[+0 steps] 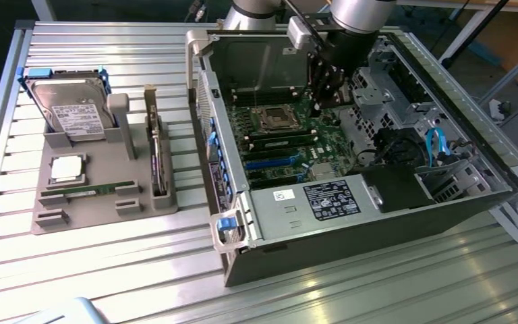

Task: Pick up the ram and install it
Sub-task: 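Press down the ram until it locks into place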

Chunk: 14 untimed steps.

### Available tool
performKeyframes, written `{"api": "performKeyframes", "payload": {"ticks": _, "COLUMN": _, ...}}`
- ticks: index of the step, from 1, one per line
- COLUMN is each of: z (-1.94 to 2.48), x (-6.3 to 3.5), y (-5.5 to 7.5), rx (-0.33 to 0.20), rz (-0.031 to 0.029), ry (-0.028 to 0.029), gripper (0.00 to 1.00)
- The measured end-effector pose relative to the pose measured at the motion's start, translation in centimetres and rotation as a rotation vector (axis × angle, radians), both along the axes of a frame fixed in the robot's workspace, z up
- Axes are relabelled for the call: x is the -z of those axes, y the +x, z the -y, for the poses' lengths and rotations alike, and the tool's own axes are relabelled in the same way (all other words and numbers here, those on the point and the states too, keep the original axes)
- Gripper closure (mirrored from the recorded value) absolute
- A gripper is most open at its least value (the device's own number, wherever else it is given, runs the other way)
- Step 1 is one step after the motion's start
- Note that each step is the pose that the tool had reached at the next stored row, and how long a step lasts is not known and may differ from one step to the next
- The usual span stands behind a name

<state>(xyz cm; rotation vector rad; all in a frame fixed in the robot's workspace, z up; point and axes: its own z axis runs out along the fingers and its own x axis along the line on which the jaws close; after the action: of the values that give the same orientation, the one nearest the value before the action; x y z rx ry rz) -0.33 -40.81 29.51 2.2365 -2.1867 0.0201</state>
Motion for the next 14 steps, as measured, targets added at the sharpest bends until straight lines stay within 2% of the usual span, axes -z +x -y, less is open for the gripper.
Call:
{"api": "performKeyframes", "payload": {"ticks": 2, "z": 0.0, "x": 0.0, "y": 0.0, "rx": 0.021, "rz": 0.0, "ry": -0.0001, "gripper": 0.9}}
{"api": "performKeyframes", "payload": {"ticks": 4, "z": 0.0, "x": 0.03, "y": 0.0, "rx": 0.1, "rz": 0.0, "ry": -0.0002, "gripper": 0.9}}
{"api": "performKeyframes", "payload": {"ticks": 8, "z": 0.0, "x": 0.05, "y": 0.0, "rx": 0.191, "rz": 0.0001, "ry": -0.0011, "gripper": 0.9}}
{"api": "performKeyframes", "payload": {"ticks": 14, "z": 0.0, "x": 0.07, "y": 0.0, "rx": 0.382, "rz": 0.0001, "ry": -0.0024, "gripper": 0.9}}
